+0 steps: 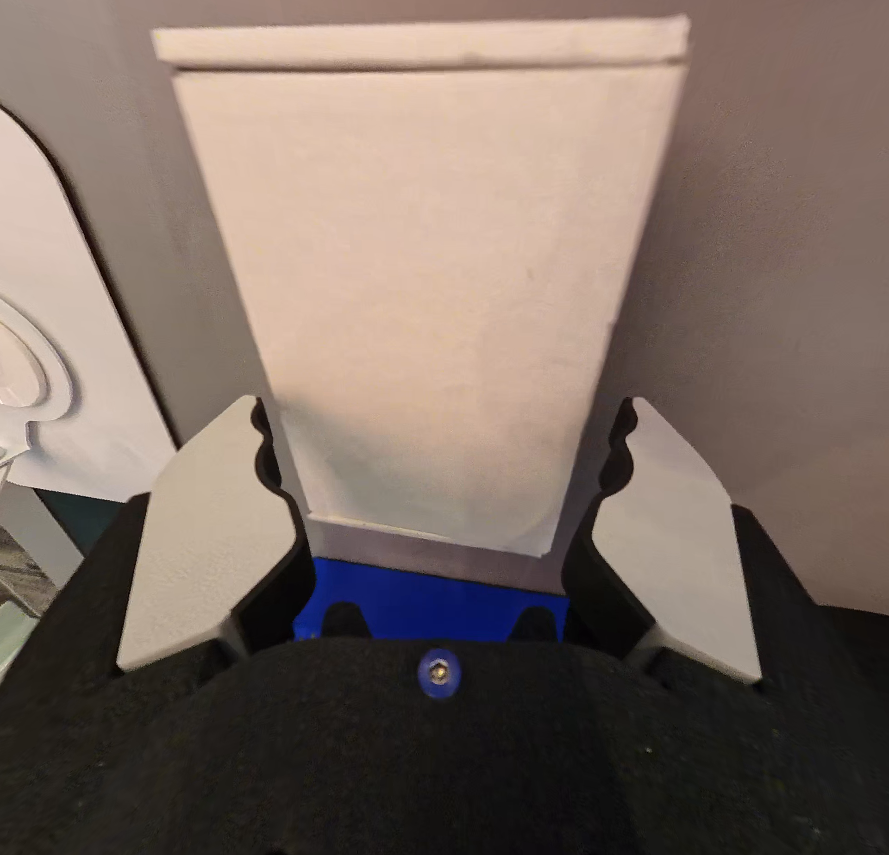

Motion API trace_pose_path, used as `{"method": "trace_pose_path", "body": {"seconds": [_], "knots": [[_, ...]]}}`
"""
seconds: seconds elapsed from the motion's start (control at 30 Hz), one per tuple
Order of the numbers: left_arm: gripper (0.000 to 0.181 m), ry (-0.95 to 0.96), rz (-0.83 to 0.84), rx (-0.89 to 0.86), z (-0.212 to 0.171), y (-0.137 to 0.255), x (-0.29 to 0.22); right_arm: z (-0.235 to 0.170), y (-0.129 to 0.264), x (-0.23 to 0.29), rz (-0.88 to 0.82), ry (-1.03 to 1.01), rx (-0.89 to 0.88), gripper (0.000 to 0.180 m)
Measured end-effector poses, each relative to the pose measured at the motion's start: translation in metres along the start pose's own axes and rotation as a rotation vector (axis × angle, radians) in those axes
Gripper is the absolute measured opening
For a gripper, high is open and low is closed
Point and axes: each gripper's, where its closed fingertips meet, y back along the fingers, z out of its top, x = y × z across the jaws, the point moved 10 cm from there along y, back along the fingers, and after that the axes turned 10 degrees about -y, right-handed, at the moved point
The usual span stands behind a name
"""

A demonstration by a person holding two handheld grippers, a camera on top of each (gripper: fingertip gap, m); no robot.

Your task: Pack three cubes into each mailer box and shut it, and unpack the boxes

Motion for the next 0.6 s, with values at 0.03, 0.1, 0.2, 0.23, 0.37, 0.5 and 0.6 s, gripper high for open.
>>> {"method": "trace_pose_path", "body": {"seconds": [0.03,0.1,0.2,0.23,0.37,0.5,0.6], "knots": [[0.131,0.000,-0.005,0.005,-0.001,-0.002,-0.002,0.001,-0.002,0.002,-0.002,0.004,0.013,0.086],[0.132,0.004,0.025,-0.002,-0.004,-0.001,-0.004,0.004,-0.007,0.006,-0.005,0.017,0.035,0.086],[0.131,0.062,0.083,-0.116,-0.013,0.020,-0.009,0.015,-0.021,0.018,-0.010,0.065,0.060,0.086],[0.131,0.094,0.143,-0.152,-0.018,0.031,-0.012,0.022,-0.028,0.023,-0.012,0.090,0.061,0.086],[0.126,0.283,0.369,-0.378,-0.040,0.075,-0.041,0.055,-0.062,0.040,-0.021,0.084,-0.004,0.086],[0.111,0.579,0.423,-0.719,-0.049,0.083,-0.086,0.075,-0.100,0.049,-0.071,-0.059,-0.050,0.083],[0.106,0.727,0.360,-0.868,-0.044,0.061,-0.109,0.073,-0.130,0.052,-0.151,-0.105,0.009,0.081]]}}
